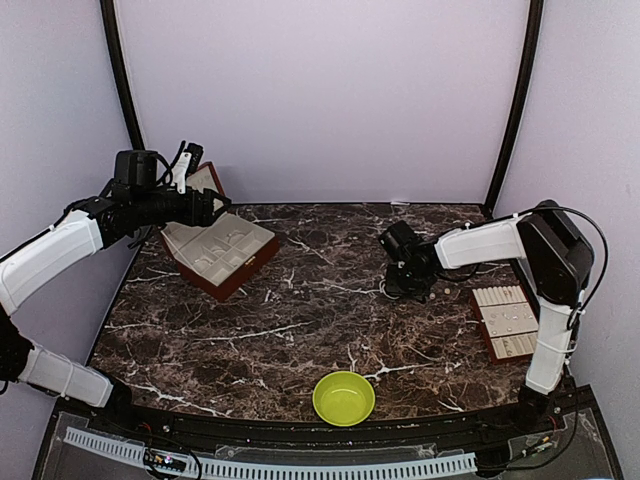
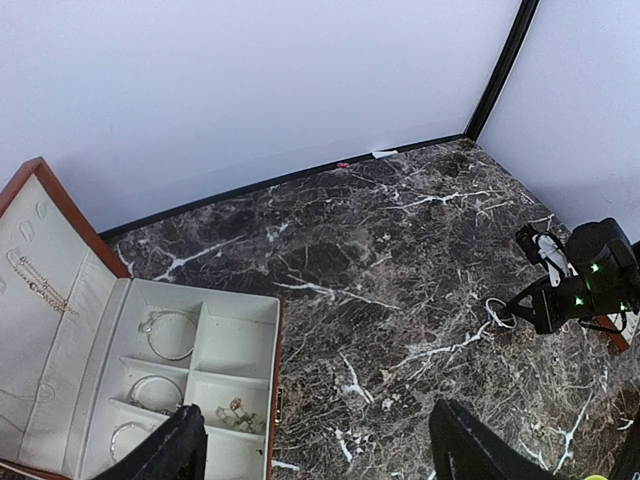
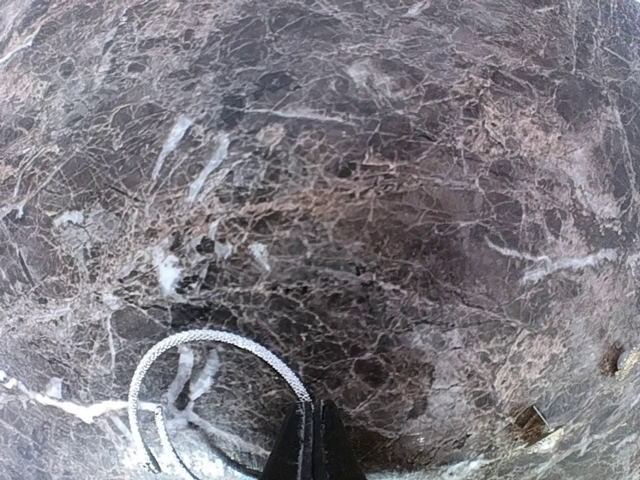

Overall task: Organize the mixed jewelry
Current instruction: Pick up the bangle from the center of the board, then pass from the right arm to the left

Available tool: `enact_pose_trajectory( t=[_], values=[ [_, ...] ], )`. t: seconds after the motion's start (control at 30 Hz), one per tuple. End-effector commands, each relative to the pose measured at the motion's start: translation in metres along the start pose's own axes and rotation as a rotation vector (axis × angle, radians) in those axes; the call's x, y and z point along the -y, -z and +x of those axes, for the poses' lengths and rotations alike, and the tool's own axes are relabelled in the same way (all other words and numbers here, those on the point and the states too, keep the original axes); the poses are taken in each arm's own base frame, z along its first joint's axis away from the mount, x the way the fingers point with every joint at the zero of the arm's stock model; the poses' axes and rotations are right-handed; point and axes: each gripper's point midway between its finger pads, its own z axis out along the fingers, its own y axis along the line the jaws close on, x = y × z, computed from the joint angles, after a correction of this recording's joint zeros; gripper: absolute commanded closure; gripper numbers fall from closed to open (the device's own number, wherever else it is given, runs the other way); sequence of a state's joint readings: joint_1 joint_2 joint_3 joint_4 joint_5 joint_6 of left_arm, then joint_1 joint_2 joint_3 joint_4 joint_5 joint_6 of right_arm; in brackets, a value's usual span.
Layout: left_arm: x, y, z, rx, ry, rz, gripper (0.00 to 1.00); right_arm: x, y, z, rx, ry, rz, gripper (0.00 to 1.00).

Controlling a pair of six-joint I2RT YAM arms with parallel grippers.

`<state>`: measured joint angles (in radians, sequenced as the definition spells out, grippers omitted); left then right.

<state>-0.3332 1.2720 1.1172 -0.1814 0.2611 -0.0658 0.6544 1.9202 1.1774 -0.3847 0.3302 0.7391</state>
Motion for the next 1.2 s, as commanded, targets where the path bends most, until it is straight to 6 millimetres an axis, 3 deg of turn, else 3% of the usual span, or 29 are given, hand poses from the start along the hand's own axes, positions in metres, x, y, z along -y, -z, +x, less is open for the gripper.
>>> enact_pose_trajectory(
  t=[0.0, 0.2, 0.37, 0.5, 0.83, 0.97, 1.17],
  values=[
    [-0.003, 0.003, 0.003, -0.004, -0.021, -0.023, 0.2, -0.002, 0.004, -0.004, 0.043, -0.016, -0.018, 1.0],
    [-0.013, -0.009, 0.017, -0.046, -0.019, -0.058, 0.21, -0.01, 0.016, -0.012, 0.097, -0.019, -0.097, 1.0],
    [0.006, -0.025, 0.025, -0.074, 0.016, 0.001, 0.22, -0.019, 0.024, -0.015, 0.127, 0.002, -0.164, 1.0],
    [0.037, -0.048, 0.036, -0.109, 0.08, 0.088, 0.23, -0.023, 0.033, -0.019, 0.151, 0.011, -0.204, 1.0],
    [0.146, -0.107, 0.059, -0.144, 0.219, 0.331, 0.25, -0.05, 0.059, -0.018, 0.201, 0.046, -0.347, 1.0],
    [0.173, -0.124, 0.068, -0.166, 0.278, 0.384, 0.25, -0.062, 0.071, -0.017, 0.222, 0.061, -0.39, 1.0],
    [0.199, -0.138, 0.085, -0.22, 0.371, 0.464, 0.27, -0.085, 0.092, -0.02, 0.267, 0.084, -0.488, 1.0]
  ],
)
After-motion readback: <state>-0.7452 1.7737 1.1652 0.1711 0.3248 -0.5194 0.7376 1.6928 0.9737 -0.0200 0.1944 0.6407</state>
